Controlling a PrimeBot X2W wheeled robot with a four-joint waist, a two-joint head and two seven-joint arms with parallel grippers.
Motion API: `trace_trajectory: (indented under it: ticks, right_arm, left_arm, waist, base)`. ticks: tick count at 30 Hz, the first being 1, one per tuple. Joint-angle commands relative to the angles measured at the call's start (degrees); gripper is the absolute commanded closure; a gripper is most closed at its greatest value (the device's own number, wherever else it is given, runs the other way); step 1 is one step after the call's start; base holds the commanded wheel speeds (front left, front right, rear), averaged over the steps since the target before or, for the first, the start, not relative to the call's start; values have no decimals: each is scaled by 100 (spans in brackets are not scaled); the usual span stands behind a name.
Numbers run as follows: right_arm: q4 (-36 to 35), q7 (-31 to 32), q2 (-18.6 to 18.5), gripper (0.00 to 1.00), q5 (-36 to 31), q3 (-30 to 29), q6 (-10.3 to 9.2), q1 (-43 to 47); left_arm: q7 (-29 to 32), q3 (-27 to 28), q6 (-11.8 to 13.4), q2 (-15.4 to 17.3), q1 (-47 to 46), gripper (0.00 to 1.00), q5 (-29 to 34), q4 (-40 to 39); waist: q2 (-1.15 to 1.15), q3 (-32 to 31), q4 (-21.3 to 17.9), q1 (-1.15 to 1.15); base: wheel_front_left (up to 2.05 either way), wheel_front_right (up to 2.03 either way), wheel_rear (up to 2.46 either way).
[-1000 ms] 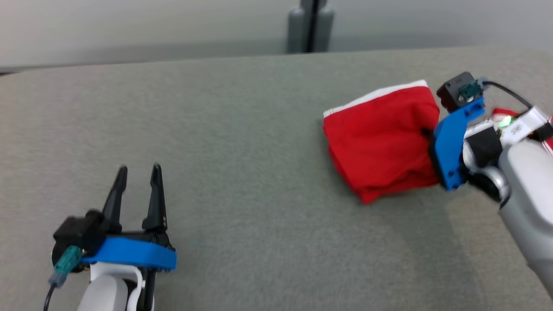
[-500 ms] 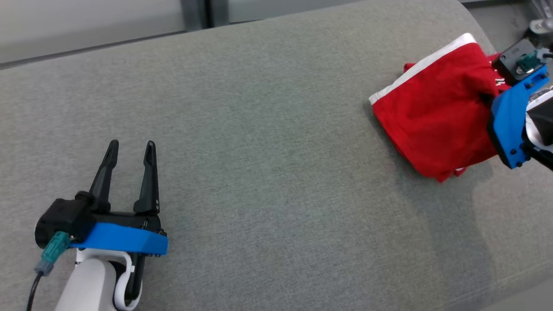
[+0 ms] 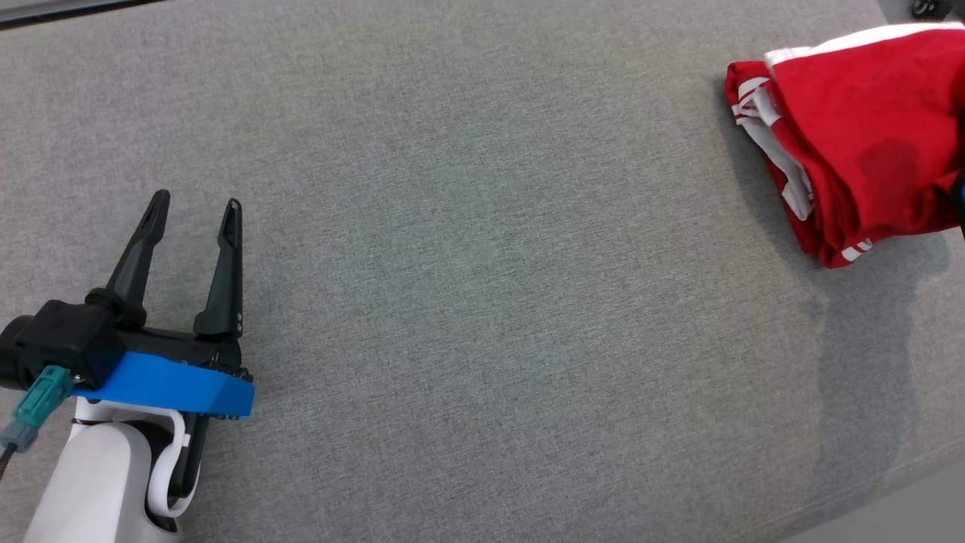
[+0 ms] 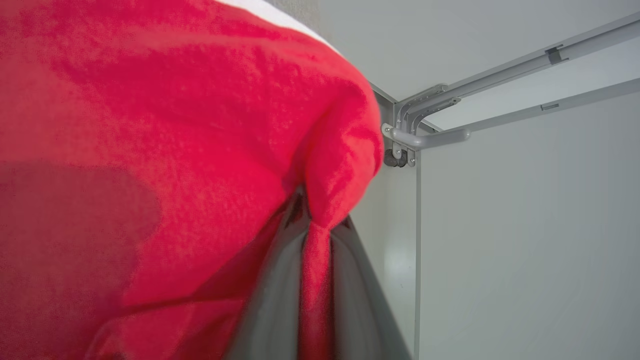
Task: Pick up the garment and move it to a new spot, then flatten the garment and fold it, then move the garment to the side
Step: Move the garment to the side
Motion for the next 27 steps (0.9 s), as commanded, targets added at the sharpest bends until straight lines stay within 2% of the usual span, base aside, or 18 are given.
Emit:
trace_trajectory:
  ticks: [1, 6, 7, 8, 17, 22, 27]
  right_arm:
    - [143, -104, 91, 100, -110, -94, -3, -58]
    - [705, -656, 385, 100, -632, -525, -3, -93]
    - [781, -752, 452, 67, -748, -579, -3, -117]
    - [851, -845, 527, 0, -873, -639, -3, -136]
    - [947, -1824, 901, 0, -1869, -1442, -4, -42]
    - [813, -2254, 1269, 0, -1683, -1975, -3, 479]
    - [365, -2483, 1674, 0, -1195, -2370, -3, 1328]
  left_arm:
    - [35, 9, 29, 53, -36, 0, 12, -73]
    - [154, 13, 81, 122, 74, 0, -10, -263]
    - [169, 6, 88, 120, 85, 0, -15, -278]
    - [181, -7, 95, 115, 93, 0, -20, -289]
    - [-90, -127, 92, -115, 150, 0, -144, 5]
    - [-384, -170, 149, -362, 295, 0, -228, 397]
    - [-570, -99, 237, -627, 533, 0, -349, 768]
  waist:
    - [0, 58, 40, -1]
    - [0, 94, 40, -1]
    - [0, 83, 37, -1]
    - [0, 65, 38, -1]
    - [0, -425, 175, -1]
    - [0, -1007, 402, -1]
    - [0, -1672, 739, -1]
  base:
    - [0, 0, 0]
    - [0, 0, 0]
    - [0, 0, 0]
    - [0, 0, 0]
    - [0, 0, 0]
    - [0, 0, 0]
    - [0, 0, 0]
